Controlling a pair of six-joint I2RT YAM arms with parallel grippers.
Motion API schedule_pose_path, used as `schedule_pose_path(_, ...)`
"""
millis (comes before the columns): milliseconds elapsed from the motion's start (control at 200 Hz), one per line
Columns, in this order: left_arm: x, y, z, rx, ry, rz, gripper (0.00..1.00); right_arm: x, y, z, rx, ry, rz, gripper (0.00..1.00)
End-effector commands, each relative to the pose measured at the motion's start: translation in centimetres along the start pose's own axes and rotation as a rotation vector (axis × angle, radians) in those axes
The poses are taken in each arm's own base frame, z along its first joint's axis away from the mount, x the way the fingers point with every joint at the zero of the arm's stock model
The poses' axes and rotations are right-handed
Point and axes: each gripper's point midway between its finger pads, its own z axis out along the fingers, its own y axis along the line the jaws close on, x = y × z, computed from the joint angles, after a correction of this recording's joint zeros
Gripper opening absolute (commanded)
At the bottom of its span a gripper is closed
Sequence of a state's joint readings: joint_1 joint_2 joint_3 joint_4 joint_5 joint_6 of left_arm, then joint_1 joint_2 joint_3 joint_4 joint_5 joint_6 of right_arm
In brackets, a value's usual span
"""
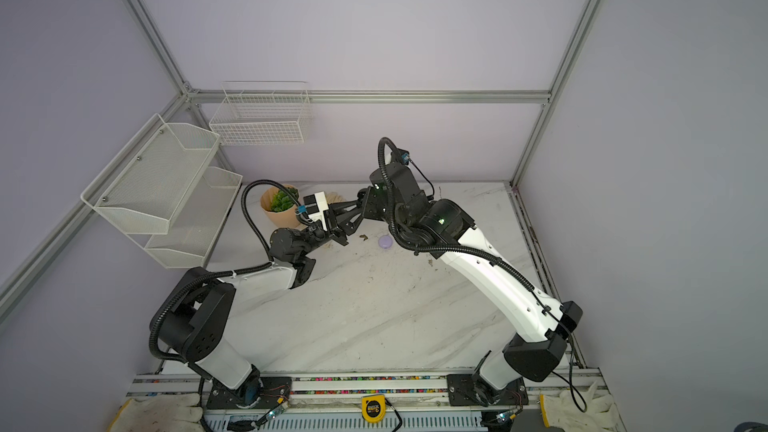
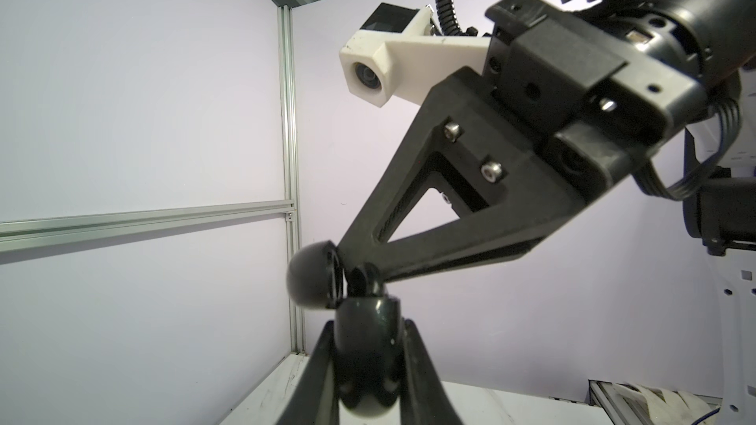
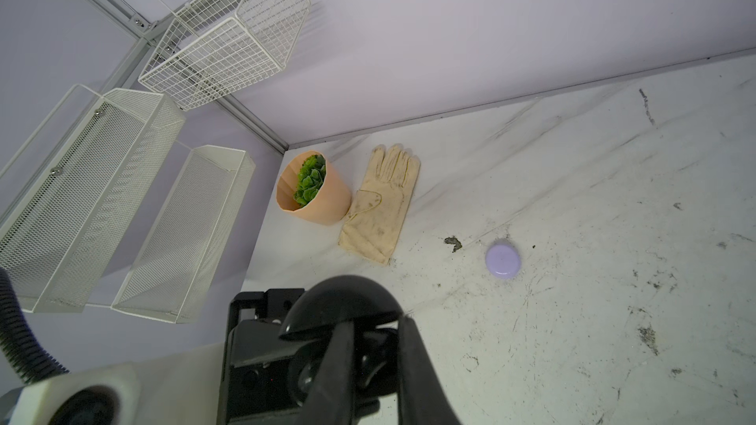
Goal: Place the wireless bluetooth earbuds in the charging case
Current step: 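Push the case lid shut with the right gripper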
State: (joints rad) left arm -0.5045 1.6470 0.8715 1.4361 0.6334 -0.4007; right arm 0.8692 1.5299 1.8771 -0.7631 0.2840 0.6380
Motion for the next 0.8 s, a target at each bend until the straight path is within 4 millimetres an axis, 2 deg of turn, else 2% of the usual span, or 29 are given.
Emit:
schedule_pose_path(0, -4.8, -1.0, 0.7, 0.032, -0.121, 0.1, 0.0, -1.1, 0.6, -1.1, -0.006, -0.029, -0.006, 0.2)
schedule_pose_path(170, -4.7, -0.9, 0.6, 0.025, -0.119, 0.097, 0.0, -2.5, 0.8, -2.2, -0.002, -0.062, -0.022, 0.41)
schedule_pose_path(330, -4.5, -0.9, 0.6, 0.027, -0.114, 0.072, 0.0, -3.8, 1.2, -3.4, -0.01, -0.079, -0.059, 0.46)
schedule_pose_path(425, -4.2, -1.1, 0.7, 0.049, -0.104, 0.004, 0.0, -4.5, 2.2, -5.0, -0.104, -0.071, -0.201, 0.47)
schedule_pose_path(545, -3.8, -2.0, 1.0, 0.12, -0.072, -0.109, 0.0, -3.0, 2.9, -5.7, -0.36, 0.094, -0.335, 0.53)
schedule_pose_path(595, -3.6, -2.3, 1.0, 0.143, -0.057, -0.142, 0.0, -2.2, 3.2, -6.2, -0.447, 0.142, -0.368, 0.59)
schedule_pose_path(680, -3.0, -2.8, 0.8, 0.173, -0.027, -0.206, 0.0, -1.0, 2.5, -6.2, -0.506, 0.195, -0.4, 0.68)
schedule_pose_path(795, -2.5, -3.4, 0.4, 0.203, 0.007, -0.26, 0.0, -0.5, 1.0, -5.7, -0.527, 0.215, -0.414, 0.78)
